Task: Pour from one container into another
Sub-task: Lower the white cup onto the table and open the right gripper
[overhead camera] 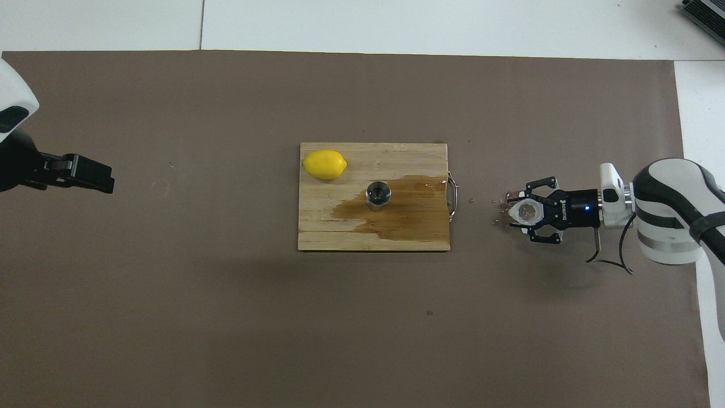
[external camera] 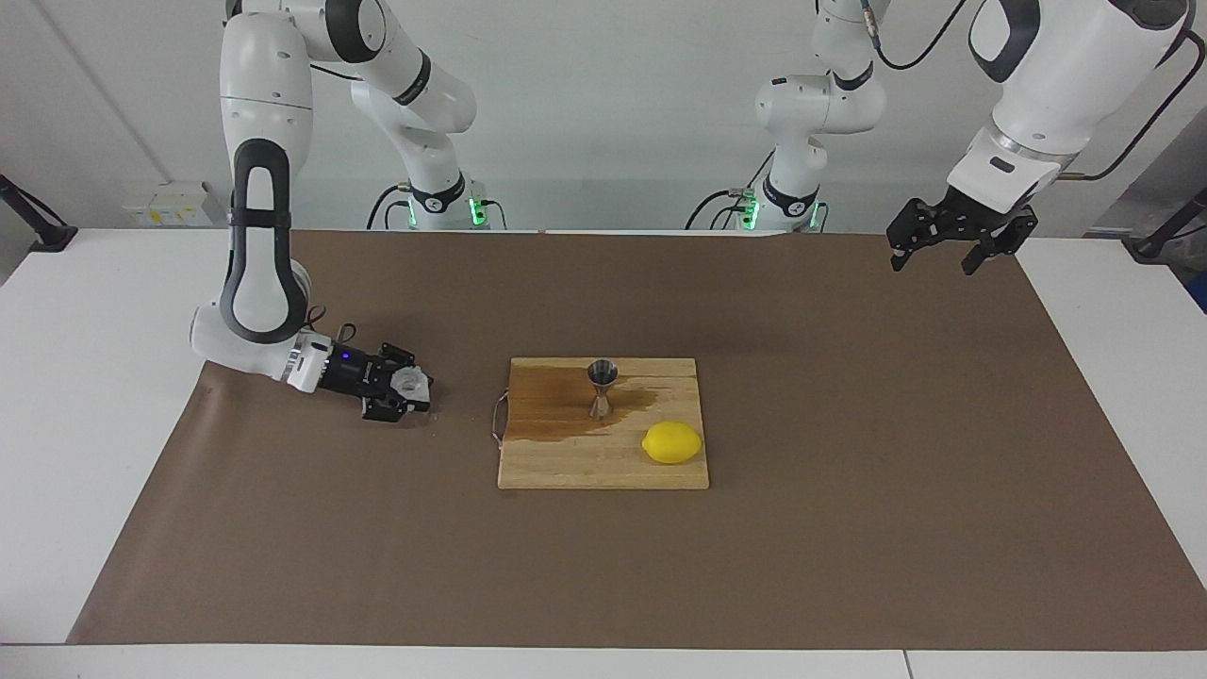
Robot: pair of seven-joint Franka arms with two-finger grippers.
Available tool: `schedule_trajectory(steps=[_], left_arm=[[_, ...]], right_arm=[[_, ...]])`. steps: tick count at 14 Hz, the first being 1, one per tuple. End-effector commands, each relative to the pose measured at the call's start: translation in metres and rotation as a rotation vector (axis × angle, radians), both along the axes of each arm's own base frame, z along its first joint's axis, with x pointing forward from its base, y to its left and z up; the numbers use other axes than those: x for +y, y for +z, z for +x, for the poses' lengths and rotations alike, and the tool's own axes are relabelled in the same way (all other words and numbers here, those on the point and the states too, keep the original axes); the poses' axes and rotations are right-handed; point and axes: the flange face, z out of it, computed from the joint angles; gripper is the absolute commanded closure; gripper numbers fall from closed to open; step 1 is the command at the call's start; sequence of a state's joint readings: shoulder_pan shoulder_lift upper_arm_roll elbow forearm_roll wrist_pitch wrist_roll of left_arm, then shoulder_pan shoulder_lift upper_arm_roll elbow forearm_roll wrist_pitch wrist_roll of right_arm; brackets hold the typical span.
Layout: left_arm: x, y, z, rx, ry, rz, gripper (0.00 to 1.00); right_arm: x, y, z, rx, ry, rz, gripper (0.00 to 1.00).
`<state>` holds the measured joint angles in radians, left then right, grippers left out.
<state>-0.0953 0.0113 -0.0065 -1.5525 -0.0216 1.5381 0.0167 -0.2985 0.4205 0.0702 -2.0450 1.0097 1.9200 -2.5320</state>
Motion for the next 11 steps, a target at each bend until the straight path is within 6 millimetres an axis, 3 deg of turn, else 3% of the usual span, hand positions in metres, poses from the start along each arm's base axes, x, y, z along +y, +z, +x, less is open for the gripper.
schedule_trajectory(steps=[1,4,8,9,11], left_arm=[[0.002,-0.001,-0.003,0.008,0.002,0.018,0.00],[0.002,-0.001,-0.003,0.008,0.002,0.018,0.00],[0.002,-0.001,-0.003,0.008,0.002,0.018,0.00],[0.002,-0.001,-0.003,0.008,0.002,0.018,0.00],[0.002,-0.001,-0.003,0.008,0.002,0.018,0.00]], right_arm=[[-0.001,-0.001,-0.002,-0.025,-0.009,0.036,0.00],[-0.008,0.000,-0.004,-0.017,-0.009,0.031,0.00],[-0.051,0.003,-0.017,0.091,-0.013,-0.030,0.00],[-0.058,0.008,-0.019,0.107,-0.008,-0.060,0.00],[-0.066,0.041,-0.017,0.105,-0.020,-0.124,0.00]])
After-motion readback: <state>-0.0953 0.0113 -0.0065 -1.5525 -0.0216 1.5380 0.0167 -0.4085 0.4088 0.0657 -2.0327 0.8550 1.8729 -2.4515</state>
